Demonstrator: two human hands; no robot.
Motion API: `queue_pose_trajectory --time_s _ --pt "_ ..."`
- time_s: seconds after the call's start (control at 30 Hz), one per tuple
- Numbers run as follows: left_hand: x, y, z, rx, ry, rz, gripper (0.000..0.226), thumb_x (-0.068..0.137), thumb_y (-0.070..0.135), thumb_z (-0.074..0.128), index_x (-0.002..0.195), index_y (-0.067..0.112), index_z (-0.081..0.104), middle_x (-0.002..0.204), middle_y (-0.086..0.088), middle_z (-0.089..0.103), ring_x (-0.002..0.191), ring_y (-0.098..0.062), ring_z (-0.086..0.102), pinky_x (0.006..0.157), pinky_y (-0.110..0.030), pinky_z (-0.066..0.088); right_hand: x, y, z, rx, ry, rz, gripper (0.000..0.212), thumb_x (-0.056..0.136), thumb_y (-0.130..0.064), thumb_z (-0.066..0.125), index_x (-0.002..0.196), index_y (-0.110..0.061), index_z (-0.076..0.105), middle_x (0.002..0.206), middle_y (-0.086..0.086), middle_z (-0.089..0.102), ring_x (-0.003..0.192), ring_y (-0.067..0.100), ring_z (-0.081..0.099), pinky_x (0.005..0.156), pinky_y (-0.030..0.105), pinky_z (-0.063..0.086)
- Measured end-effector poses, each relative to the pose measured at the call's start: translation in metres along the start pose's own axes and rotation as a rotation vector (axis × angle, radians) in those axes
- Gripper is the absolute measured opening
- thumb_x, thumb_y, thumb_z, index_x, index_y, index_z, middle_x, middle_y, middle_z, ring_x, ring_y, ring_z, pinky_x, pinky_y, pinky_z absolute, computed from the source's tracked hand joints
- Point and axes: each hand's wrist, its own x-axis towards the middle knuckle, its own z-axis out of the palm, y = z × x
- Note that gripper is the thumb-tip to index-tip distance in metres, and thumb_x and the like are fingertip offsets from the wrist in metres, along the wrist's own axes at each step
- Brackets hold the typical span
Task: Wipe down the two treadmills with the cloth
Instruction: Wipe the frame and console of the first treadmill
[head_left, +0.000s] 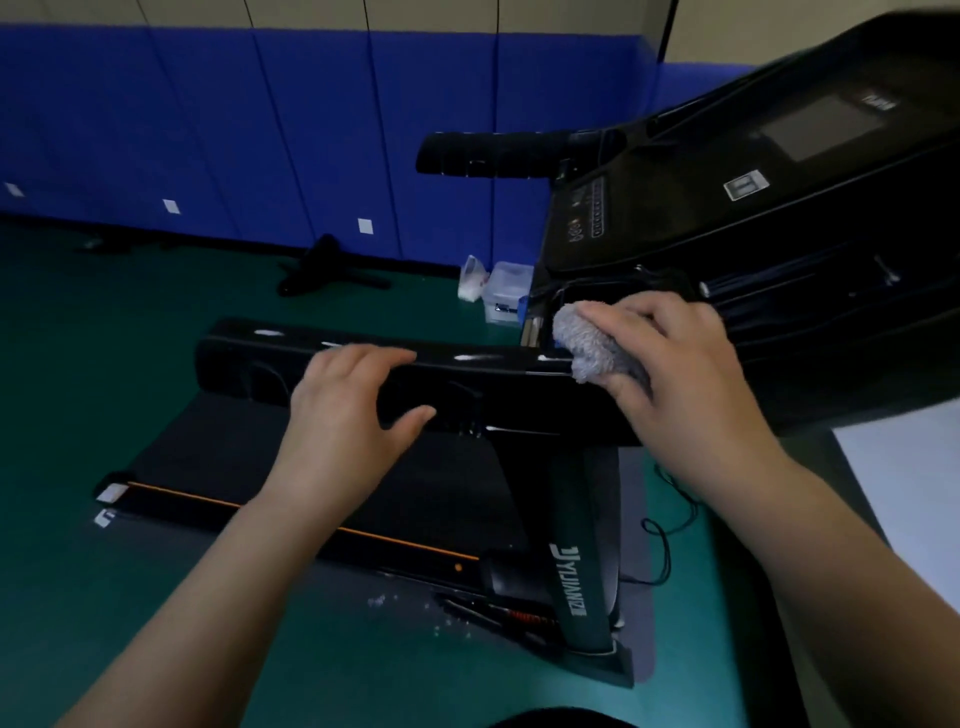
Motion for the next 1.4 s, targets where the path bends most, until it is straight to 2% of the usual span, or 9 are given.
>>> queue_pose_trajectory --time_s 0.1,0.2,0.47,0.6,0.73,0.83,0.97,1.2,1.4 --pt "0.028 -0.015 0.004 0.095 -0.019 0.061 0.059 0.074 0.044 0.075 0.125 0.02 0.059 0.12 0.002 0.06 0.117 -0.024 0.047 0.101 -0.041 0.038 0.018 0.005 0.022 -0.205 -0.161 0.005 0.055 0.083 -0.042 0.064 0.135 -0.031 0.05 0.132 -0.001 0.047 0.117 0.026 0.037 0.09 0.042 0.034" --pt "0.049 -0.029 0.009 0.165 -0.093 0.1 0.064 0.072 0.052 0.071 0.126 0.021 0.059 0.122 0.002 0.061 0.119 -0.024 0.048 0.099 -0.043 0.038 0.02 -0.002 0.04 -0.252 -0.23 0.01 0.072 0.08 -0.07 0.034 0.133 -0.026 0.053 0.134 0.0 0.046 0.12 0.024 0.035 0.092 0.043 0.033" --pt "0.097 -0.052 0.016 0.168 -0.343 0.237 0.055 0.073 0.058 0.069 0.121 0.031 0.062 0.117 0.008 0.062 0.113 -0.018 0.051 0.098 -0.035 0.031 0.042 -0.051 0.098 -0.175 -0.088 0.045 0.049 0.085 -0.049 0.046 0.124 -0.022 0.062 0.128 -0.002 0.054 0.117 0.022 0.042 0.092 0.033 0.023" --pt "0.105 -0.058 0.018 0.077 -0.34 0.299 0.054 0.068 0.057 0.073 0.113 0.028 0.067 0.107 0.007 0.065 0.104 -0.018 0.055 0.093 -0.033 0.038 0.034 -0.051 0.088 -0.158 0.074 0.229 0.035 0.085 -0.041 0.047 0.113 -0.032 0.066 0.119 0.001 0.06 0.107 0.028 0.053 0.086 0.04 0.04" --pt "0.107 -0.064 0.022 0.002 -0.314 0.328 0.054 0.066 0.057 0.075 0.11 0.026 0.069 0.105 0.006 0.067 0.103 -0.019 0.056 0.092 -0.033 0.041 0.022 -0.043 0.07 -0.306 0.198 0.447 0.029 0.086 -0.032 0.051 0.105 -0.023 0.071 0.116 0.003 0.064 0.105 0.033 0.053 0.081 0.04 0.04" --pt "0.111 -0.07 0.024 -0.02 -0.313 0.371 0.055 0.066 0.061 0.073 0.109 0.026 0.07 0.105 0.007 0.067 0.103 -0.018 0.057 0.093 -0.034 0.04 0.032 -0.069 0.093 -0.305 0.139 0.363 0.028 0.083 -0.034 0.056 0.106 -0.026 0.07 0.113 0.0 0.065 0.105 0.034 0.056 0.086 0.043 0.044" --pt "0.112 -0.074 0.026 -0.012 -0.286 0.409 0.057 0.066 0.065 0.069 0.11 0.027 0.069 0.106 0.006 0.068 0.102 -0.017 0.058 0.092 -0.033 0.038 0.045 -0.108 0.131 -0.243 0.088 0.266 0.039 0.086 -0.039 0.047 0.114 -0.022 0.068 0.118 -0.003 0.062 0.115 0.023 0.049 0.087 0.033 0.029" --pt "0.108 -0.07 0.027 -0.014 -0.286 0.365 0.057 0.07 0.065 0.067 0.115 0.03 0.066 0.109 0.01 0.064 0.106 -0.014 0.052 0.093 -0.028 0.031 0.036 -0.083 0.107 -0.258 0.16 0.381 0.034 0.087 -0.034 0.049 0.114 -0.025 0.069 0.116 -0.001 0.065 0.105 0.029 0.056 0.082 0.04 0.04" --pt "0.108 -0.085 0.007 -0.012 -0.284 0.418 0.055 0.078 0.062 0.061 0.125 0.032 0.06 0.12 0.01 0.062 0.115 -0.015 0.051 0.098 -0.031 0.027 0.051 -0.114 0.139 -0.175 0.132 0.27 0.038 0.089 -0.038 0.046 0.113 -0.021 0.069 0.116 0.0 0.064 0.11 0.031 0.055 0.086 0.043 0.042"
